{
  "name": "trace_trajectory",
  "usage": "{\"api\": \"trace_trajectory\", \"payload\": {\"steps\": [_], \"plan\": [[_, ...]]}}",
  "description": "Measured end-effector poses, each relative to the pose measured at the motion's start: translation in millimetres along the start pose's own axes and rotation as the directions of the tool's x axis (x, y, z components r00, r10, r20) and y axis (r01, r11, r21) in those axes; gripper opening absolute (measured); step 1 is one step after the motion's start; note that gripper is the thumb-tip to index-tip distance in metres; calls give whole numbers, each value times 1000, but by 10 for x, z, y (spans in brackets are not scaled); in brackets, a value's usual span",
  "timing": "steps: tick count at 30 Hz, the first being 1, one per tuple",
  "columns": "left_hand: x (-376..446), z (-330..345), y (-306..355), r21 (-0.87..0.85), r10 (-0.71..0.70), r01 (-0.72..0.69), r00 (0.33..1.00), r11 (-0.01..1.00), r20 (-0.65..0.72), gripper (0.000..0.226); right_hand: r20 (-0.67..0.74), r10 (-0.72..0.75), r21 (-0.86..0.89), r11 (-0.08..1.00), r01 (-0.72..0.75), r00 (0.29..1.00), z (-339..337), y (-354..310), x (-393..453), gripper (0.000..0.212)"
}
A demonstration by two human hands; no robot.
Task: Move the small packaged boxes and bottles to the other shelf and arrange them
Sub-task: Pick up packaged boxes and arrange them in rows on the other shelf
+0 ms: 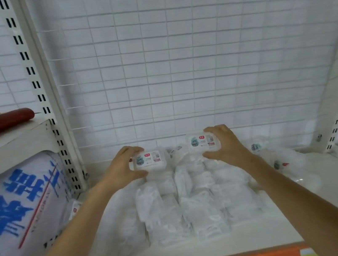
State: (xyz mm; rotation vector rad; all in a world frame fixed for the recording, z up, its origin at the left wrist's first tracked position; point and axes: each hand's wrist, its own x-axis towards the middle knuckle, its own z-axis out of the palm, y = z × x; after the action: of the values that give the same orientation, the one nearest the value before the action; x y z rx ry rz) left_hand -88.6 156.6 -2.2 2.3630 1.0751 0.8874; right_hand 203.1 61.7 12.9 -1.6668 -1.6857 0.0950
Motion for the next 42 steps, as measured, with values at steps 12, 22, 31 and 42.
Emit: {"api": "trace_trajectory", "payload": {"steps": [12,22,31,42], "plan": [[-250,833,995,-169,188,-188,982,967,-19,65,-118,229,8,973,-230,966,-1077,696,-1441,67],[-495,2380,2513,-337,370,-310,920,889,129,67,-259,437,-49,885,-463,861,-2113,1381,-3107,65],[-825,3835,3956,-430,470,-324,832,843,294,63,-400,641,-24,707,-707,655,-3089,1949,-4764,68],[-359,4707,4767,-472,472,-306,834,827,287,64,-464,633,-60,675,-735,620,-3700,2665,-4886,70]]}}
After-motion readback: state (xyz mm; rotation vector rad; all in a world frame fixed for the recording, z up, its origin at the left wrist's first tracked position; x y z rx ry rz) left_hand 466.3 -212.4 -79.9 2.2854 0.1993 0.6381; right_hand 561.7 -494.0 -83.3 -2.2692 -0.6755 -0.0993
